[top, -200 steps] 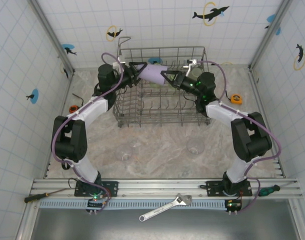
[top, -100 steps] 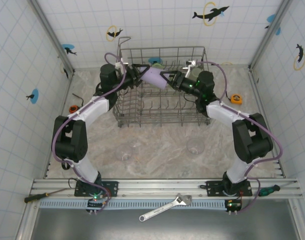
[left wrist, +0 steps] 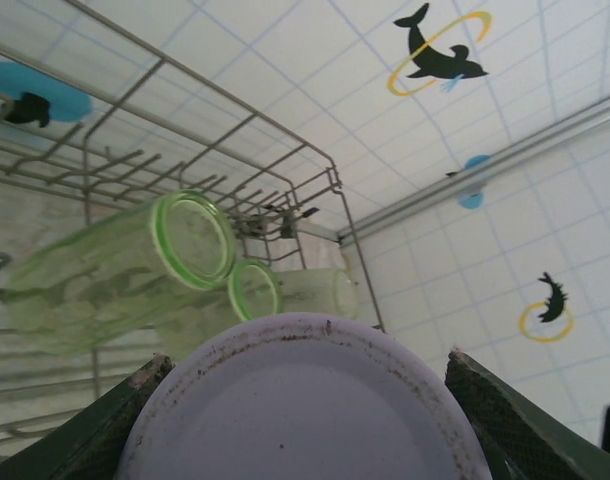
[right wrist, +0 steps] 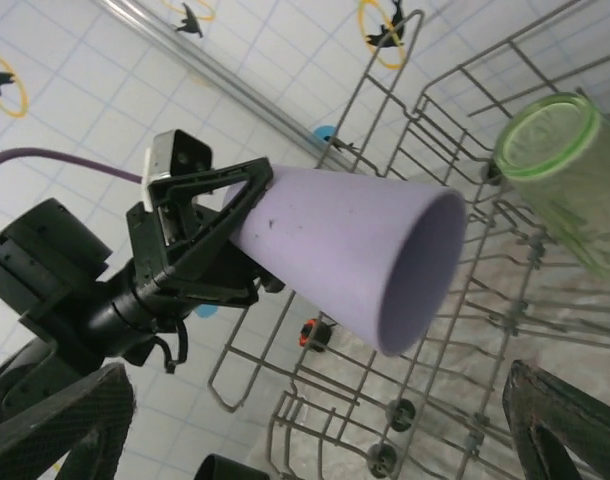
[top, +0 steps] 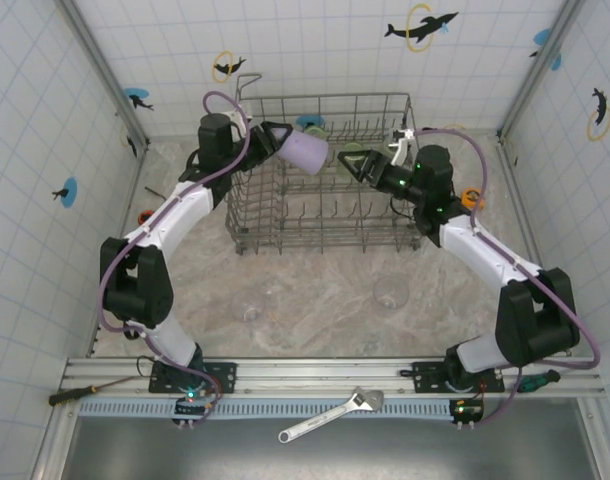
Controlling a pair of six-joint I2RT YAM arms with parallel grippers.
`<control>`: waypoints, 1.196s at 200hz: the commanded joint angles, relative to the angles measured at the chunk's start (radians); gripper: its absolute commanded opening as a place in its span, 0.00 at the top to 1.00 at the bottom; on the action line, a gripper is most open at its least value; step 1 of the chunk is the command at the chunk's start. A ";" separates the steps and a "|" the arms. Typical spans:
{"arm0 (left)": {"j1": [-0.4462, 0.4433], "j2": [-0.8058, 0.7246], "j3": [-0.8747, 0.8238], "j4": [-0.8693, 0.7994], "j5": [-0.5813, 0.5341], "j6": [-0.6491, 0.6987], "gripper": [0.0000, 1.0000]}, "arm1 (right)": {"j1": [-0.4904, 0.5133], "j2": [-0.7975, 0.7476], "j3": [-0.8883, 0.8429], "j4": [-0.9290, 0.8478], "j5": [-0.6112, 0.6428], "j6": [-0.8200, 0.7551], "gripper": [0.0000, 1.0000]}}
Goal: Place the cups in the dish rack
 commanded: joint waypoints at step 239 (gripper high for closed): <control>-0.170 0.105 0.240 -0.362 -0.565 0.562 1.00 | -0.041 -0.332 -0.206 -0.419 0.239 -0.282 0.01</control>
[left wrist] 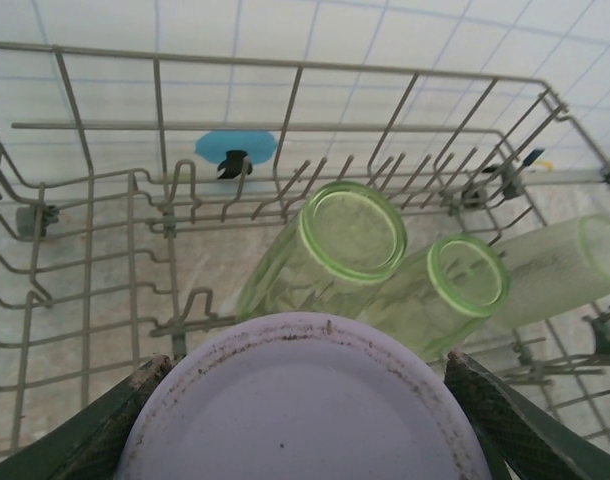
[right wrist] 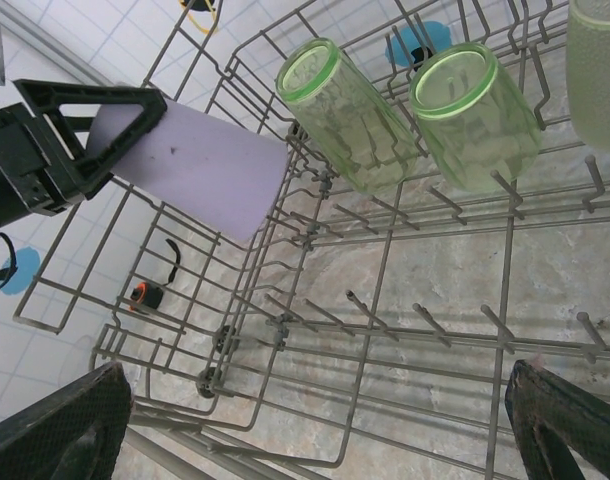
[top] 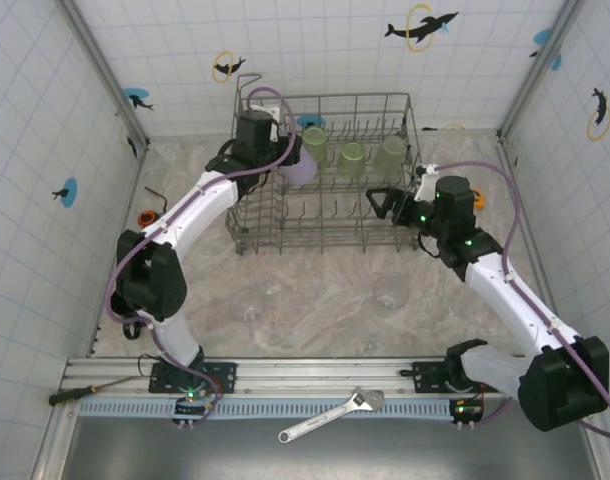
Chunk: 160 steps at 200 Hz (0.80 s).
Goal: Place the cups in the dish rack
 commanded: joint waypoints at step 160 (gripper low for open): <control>-0.043 0.128 0.017 0.016 -0.167 0.138 1.00 | -0.022 0.012 -0.053 0.021 -0.013 -0.025 0.01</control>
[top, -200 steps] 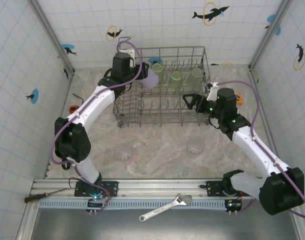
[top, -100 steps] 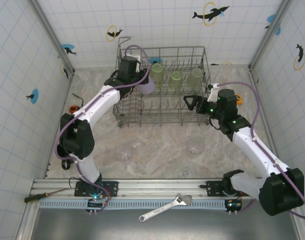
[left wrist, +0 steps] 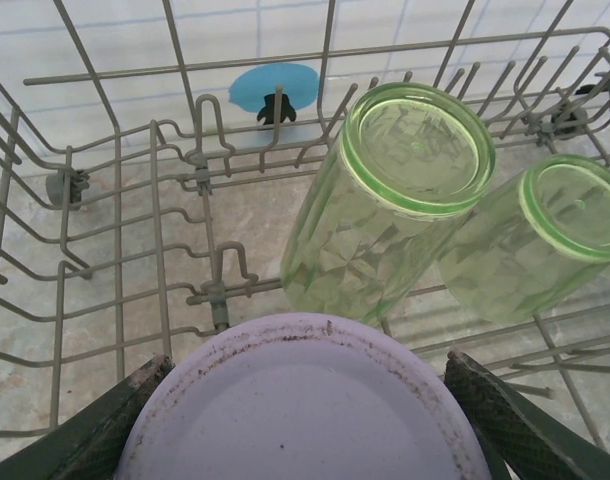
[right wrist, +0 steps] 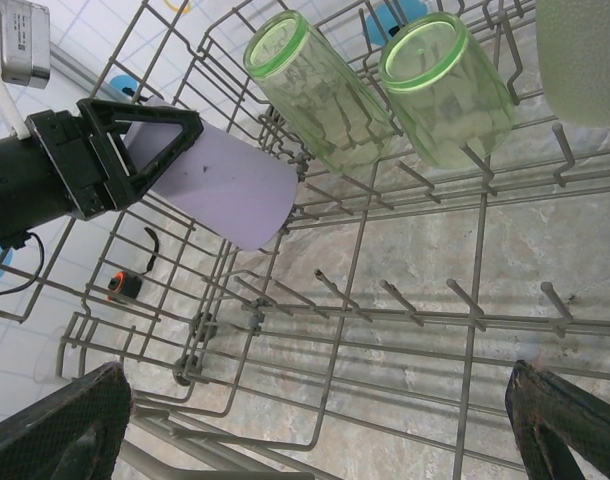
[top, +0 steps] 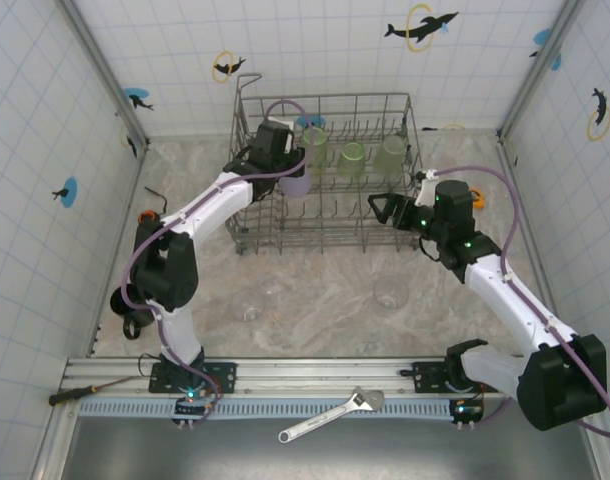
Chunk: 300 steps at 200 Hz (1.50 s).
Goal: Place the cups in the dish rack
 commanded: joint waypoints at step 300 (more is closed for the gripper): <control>-0.031 -0.027 -0.055 0.095 -0.079 -0.027 0.03 | -0.011 -0.048 -0.043 0.007 -0.007 0.011 0.01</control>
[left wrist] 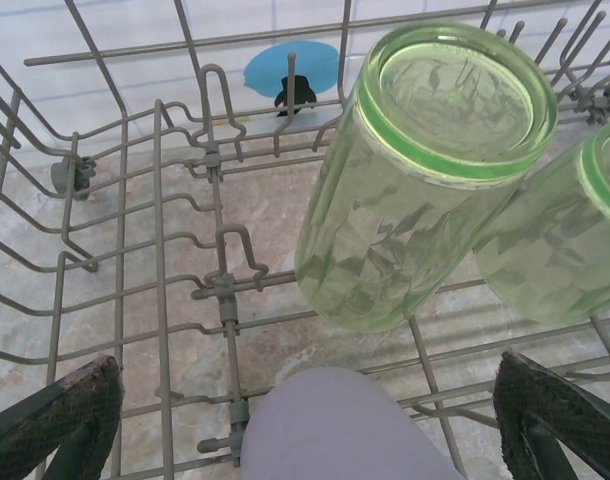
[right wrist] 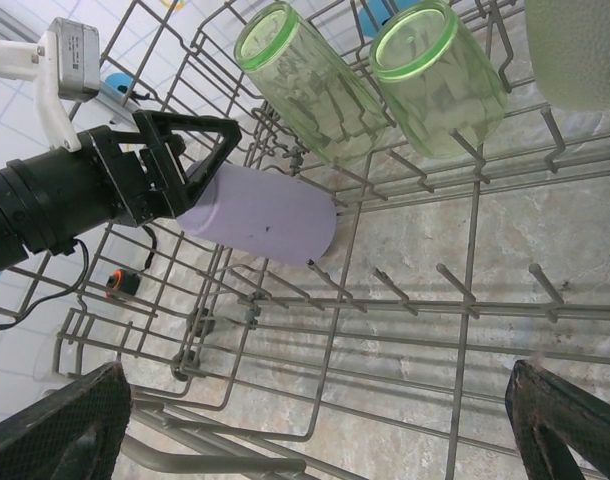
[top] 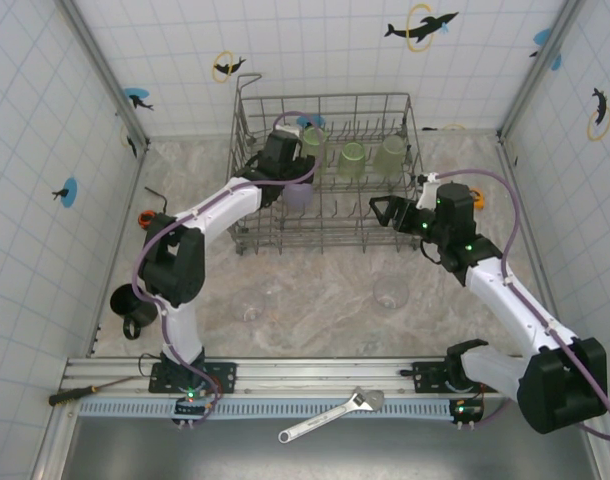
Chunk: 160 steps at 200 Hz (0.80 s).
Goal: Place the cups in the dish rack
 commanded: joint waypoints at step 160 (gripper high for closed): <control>-0.005 -0.416 -0.185 -0.178 -0.182 -0.226 0.03 | -0.006 -0.038 -0.015 -0.002 -0.026 0.005 0.01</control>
